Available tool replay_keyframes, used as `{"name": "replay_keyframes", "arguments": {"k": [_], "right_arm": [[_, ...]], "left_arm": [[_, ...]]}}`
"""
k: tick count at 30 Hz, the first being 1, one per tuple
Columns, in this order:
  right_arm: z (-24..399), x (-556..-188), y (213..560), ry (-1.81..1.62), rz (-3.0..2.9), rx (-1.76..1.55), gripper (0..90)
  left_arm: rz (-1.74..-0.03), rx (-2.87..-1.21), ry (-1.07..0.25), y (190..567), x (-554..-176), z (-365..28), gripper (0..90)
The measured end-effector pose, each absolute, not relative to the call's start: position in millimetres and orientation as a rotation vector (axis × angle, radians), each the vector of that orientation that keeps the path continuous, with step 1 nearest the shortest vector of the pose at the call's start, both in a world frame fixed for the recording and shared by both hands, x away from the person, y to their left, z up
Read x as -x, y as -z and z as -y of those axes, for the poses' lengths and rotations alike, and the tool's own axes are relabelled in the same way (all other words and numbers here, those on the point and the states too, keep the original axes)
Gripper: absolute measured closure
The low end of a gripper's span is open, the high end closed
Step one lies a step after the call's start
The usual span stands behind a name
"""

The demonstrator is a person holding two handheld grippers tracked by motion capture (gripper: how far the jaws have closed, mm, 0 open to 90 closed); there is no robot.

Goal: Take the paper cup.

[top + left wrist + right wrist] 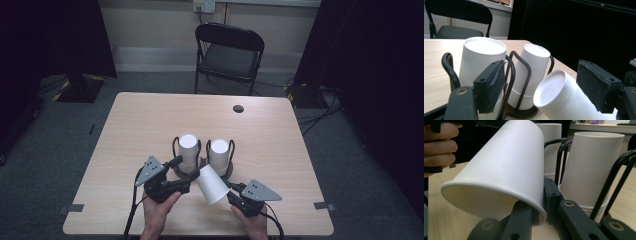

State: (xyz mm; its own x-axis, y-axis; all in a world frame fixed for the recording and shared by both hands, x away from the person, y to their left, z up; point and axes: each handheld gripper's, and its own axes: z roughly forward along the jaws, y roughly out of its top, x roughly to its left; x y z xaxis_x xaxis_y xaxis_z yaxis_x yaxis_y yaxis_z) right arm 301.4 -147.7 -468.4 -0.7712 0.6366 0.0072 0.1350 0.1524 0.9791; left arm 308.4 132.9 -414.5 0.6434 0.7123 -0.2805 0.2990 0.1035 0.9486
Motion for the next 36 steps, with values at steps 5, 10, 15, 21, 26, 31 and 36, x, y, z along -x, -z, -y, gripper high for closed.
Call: {"name": "replay_keyframes", "arguments": {"k": [5, 10, 15, 21, 26, 31, 36], "right_arm": [[150, -304, 468, -1.617, -2.064, -0.780, 85.2], [150, -305, 466, -1.590, -2.114, -0.790, 85.2], [150, -306, 462, -1.586, -2.141, -0.770, 85.2], [149, -308, 461, -1.531, -2.203, -0.760, 85.2], [151, -312, 460, -1.512, -2.303, -0.814, 85.1], [153, -317, 457, -1.502, -2.349, -0.874, 85.2], [155, -321, 451, -1.447, -2.415, -0.887, 85.2]], "left_arm": [[-0.844, -1.504, -0.405, 424, -305, -139, 20.7], [-0.816, -1.542, -0.425, 431, -302, -144, 18.6], [-0.737, -1.597, -0.431, 434, -302, -145, 22.0], [-0.751, -1.678, -0.495, 440, -303, -141, 19.3], [-0.703, -1.732, -0.498, 441, -302, -136, 24.9], [-0.691, -1.773, -0.548, 438, -300, -129, 24.6], [-0.667, -1.816, -0.523, 440, -301, -125, 25.9]]}}
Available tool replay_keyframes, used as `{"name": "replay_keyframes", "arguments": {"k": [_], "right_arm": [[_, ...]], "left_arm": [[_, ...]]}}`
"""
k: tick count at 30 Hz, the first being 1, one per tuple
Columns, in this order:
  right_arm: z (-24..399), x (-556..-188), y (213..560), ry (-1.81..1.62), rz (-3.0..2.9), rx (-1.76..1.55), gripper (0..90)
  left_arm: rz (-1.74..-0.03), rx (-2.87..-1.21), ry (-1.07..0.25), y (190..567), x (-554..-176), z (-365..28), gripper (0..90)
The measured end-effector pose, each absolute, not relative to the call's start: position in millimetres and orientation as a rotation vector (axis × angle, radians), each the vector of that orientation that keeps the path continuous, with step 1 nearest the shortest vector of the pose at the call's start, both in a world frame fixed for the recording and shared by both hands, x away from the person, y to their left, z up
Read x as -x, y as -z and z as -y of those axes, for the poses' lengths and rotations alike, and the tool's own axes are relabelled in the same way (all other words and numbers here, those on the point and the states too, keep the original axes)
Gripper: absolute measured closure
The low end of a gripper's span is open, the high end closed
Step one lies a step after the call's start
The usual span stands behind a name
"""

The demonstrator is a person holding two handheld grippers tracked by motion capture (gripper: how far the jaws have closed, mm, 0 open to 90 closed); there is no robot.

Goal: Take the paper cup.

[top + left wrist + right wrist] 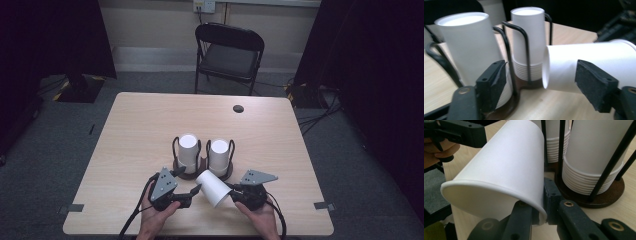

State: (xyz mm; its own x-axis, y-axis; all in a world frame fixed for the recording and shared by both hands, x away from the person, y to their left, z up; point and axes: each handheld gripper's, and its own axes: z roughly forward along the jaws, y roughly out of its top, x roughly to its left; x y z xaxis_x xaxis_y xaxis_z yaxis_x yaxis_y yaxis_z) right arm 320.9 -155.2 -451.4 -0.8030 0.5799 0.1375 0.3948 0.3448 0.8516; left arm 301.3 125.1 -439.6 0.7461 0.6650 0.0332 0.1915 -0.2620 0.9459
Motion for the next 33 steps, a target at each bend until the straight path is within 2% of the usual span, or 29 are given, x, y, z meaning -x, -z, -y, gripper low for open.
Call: {"name": "replay_keyframes", "arguments": {"k": [7, 10, 18, 23, 33], "right_arm": [[152, -330, 445, -1.349, -2.553, -0.896, 85.1], [149, -331, 441, -1.330, -2.565, -0.870, 85.2], [149, -339, 432, -1.262, -2.612, -0.879, 85.4], [148, -342, 429, -1.218, -2.667, -0.875, 85.4], [146, -346, 425, -1.159, -2.737, -0.877, 85.4]], "left_arm": [[-0.615, -1.871, -0.499, 443, -301, -119, 25.6], [-0.579, -1.885, -0.448, 444, -301, -117, 21.9], [-0.543, -1.924, -0.521, 447, -298, -115, 18.9], [-0.511, -1.965, -0.500, 450, -298, -112, 20.5], [-0.472, -2.013, -0.502, 452, -293, -102, 15.0]]}}
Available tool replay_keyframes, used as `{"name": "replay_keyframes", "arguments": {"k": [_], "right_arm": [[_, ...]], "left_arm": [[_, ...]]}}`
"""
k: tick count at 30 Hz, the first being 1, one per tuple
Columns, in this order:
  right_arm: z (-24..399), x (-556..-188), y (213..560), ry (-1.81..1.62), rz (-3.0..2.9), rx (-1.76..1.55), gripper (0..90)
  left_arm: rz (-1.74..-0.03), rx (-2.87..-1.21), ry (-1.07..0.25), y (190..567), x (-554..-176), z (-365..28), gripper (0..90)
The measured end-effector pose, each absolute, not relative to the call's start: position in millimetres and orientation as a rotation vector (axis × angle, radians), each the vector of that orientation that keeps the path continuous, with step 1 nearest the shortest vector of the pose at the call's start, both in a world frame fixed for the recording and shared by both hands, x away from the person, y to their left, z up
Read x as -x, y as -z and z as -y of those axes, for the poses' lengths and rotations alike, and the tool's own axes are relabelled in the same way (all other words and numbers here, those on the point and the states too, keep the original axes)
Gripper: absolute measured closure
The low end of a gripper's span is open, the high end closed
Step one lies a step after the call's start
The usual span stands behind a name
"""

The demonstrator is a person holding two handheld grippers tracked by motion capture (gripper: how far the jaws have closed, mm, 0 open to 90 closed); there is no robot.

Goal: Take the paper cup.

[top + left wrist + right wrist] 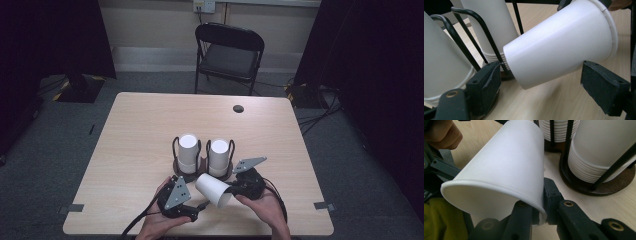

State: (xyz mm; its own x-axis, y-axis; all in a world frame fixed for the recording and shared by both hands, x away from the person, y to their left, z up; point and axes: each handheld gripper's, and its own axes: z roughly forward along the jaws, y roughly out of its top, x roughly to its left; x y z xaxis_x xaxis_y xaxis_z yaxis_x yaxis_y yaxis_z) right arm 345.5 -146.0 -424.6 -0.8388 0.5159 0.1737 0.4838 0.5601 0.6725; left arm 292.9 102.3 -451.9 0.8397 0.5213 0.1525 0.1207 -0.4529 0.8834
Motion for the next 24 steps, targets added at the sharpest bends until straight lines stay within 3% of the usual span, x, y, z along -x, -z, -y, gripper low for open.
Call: {"name": "replay_keyframes", "arguments": {"k": [24], "right_arm": [[136, -358, 414, -0.948, -2.909, -0.870, 85.4]], "left_arm": [[-0.280, -2.147, -0.664, 456, -288, -82, 12.5]]}}
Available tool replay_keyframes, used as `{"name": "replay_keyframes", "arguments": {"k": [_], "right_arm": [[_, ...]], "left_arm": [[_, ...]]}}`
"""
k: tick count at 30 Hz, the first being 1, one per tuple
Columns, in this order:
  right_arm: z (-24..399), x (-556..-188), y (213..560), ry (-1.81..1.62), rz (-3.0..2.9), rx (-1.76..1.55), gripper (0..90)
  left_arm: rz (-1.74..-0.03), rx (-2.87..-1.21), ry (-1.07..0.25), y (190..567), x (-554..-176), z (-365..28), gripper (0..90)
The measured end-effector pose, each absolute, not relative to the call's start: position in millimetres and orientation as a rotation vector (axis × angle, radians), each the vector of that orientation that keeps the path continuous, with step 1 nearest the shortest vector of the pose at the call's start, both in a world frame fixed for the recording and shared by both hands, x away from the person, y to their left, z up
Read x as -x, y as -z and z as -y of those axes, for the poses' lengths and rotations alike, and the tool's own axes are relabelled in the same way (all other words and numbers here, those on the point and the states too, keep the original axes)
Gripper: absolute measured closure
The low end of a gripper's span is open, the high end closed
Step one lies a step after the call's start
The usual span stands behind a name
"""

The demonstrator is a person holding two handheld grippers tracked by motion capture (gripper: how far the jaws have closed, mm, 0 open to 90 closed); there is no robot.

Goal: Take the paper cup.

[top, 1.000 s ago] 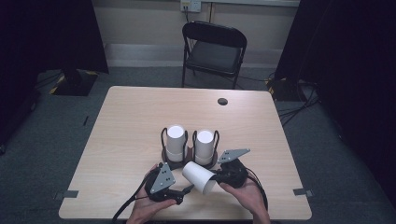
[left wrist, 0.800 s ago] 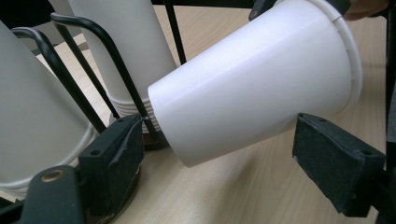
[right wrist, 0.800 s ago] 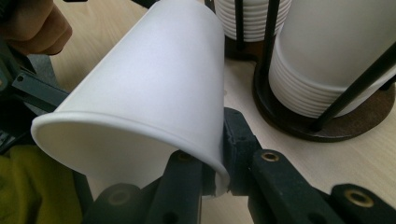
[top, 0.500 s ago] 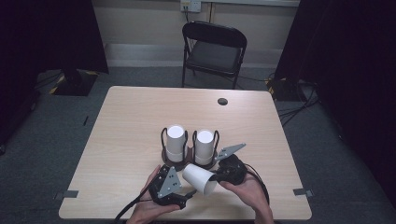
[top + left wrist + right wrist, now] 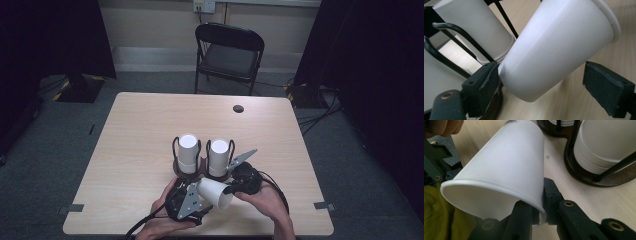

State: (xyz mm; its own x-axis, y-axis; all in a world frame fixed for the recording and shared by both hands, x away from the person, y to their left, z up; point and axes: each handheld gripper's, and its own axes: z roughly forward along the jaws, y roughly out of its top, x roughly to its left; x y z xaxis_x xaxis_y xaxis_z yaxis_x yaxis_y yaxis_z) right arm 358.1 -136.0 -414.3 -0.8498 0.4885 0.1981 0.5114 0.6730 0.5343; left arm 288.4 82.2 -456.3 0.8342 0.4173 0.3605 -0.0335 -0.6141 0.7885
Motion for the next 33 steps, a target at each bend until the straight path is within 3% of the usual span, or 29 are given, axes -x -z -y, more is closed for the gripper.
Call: {"name": "replay_keyframes", "arguments": {"k": [7, 33], "right_arm": [[131, -362, 415, 0.860, 2.833, 0.838, 85.5], [117, -368, 413, 0.818, 2.791, 0.835, 89.4]], "left_arm": [[-0.261, -2.195, -0.726, 460, -287, -69, 8.4], [-0.145, -2.165, -0.819, 449, -281, -29, 18.2]]}}
